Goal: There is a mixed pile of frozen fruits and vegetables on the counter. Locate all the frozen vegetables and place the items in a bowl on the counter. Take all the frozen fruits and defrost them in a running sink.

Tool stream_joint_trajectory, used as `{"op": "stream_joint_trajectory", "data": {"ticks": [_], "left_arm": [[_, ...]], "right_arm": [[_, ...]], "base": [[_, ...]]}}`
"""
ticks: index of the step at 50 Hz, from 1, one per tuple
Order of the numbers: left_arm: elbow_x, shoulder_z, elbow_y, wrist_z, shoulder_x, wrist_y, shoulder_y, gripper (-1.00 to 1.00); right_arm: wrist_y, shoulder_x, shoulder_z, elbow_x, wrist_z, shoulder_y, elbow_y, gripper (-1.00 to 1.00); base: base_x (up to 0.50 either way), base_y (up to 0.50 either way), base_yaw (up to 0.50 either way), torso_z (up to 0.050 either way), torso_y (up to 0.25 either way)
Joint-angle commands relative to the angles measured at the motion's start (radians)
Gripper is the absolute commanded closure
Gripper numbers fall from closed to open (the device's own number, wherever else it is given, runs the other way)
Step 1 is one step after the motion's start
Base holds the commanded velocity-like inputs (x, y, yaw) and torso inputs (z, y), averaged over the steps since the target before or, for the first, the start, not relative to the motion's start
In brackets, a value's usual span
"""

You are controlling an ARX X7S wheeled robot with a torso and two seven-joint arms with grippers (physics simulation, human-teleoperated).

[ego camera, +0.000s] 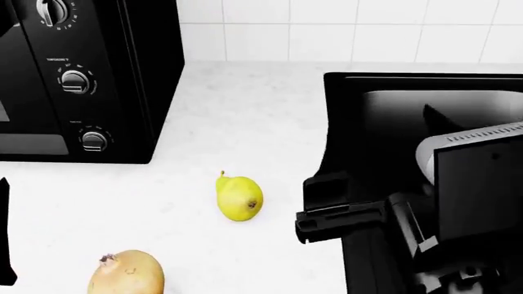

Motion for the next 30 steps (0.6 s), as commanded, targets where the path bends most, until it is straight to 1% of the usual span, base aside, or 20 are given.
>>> {"op": "stream_joint_trajectory", "data": {"ticks": [1,3,4,5,6,7,10,12,16,18,22,30], "left_arm": [[-0.03,-0.008,0.008,-0.015,-0.04,0.038,0.002,-1.0],[-0.007,-0.001,0.003,-0.003,-0.03,0.037,0.01,-1.0],[0.003,0.0,0.003,0.003,-0.026,0.037,0.02,-1.0],[-0.007,0.011,-0.002,-0.008,-0.027,0.032,0.0,-1.0],[-0.003,0.021,-0.004,-0.009,-0.022,0.029,-0.007,-1.0],[-0.001,0.014,0.0,-0.003,-0.025,0.032,0.005,-1.0],[-0.018,0.016,-0.005,-0.011,-0.032,0.029,-0.007,-1.0],[0.005,0.013,-0.001,0.003,-0.026,0.033,0.014,-1.0],[0.012,0.031,-0.003,0.005,-0.019,0.027,0.01,-1.0],[0.01,0.043,-0.006,-0.001,-0.016,0.022,-0.004,-1.0],[0.003,0.032,-0.005,-0.003,-0.024,0.026,0.001,-1.0],[0.021,0.07,-0.02,-0.008,-0.007,0.014,-0.033,-1.0]], "right_arm": [[0.039,-0.084,-0.183,-0.128,-0.119,0.187,0.202,-1.0],[0.022,-0.092,-0.229,-0.138,-0.14,0.211,0.25,-1.0],[-0.022,-0.099,-0.247,-0.138,-0.178,0.215,0.279,-1.0],[-0.012,-0.109,-0.239,-0.122,-0.185,0.219,0.293,-1.0],[-0.04,-0.094,-0.301,-0.172,-0.186,0.231,0.334,-1.0],[-0.048,-0.092,-0.318,-0.175,-0.199,0.235,0.353,-1.0],[-0.07,-0.116,-0.336,-0.184,-0.213,0.249,0.423,-1.0],[-0.091,-0.117,-0.37,-0.195,-0.235,0.257,0.456,-1.0],[-0.107,-0.134,-0.421,-0.203,-0.269,0.282,0.521,-1.0],[-0.118,-0.139,-0.436,-0.214,-0.273,0.287,0.547,-1.0],[-0.138,-0.146,-0.462,-0.226,-0.284,0.289,0.589,-1.0],[-0.142,-0.162,-0.497,-0.234,-0.299,0.295,0.662,-1.0]], "base": [[0.0,0.0,0.0,0.0,0.0],[0.0,0.0,0.0,0.0,0.0],[0.0,0.0,0.0,0.0,0.0],[0.0,0.0,0.0,0.0,0.0],[0.0,0.0,0.0,0.0,0.0],[0.0,0.0,0.0,0.0,0.0],[0.0,0.0,0.0,0.0,0.0],[0.0,0.0,0.0,0.0,0.0],[0.0,0.0,0.0,0.0,0.0],[0.0,0.0,0.0,0.0,0.0],[0.0,0.0,0.0,0.0,0.0],[0.0,0.0,0.0,0.0,0.0]]}}
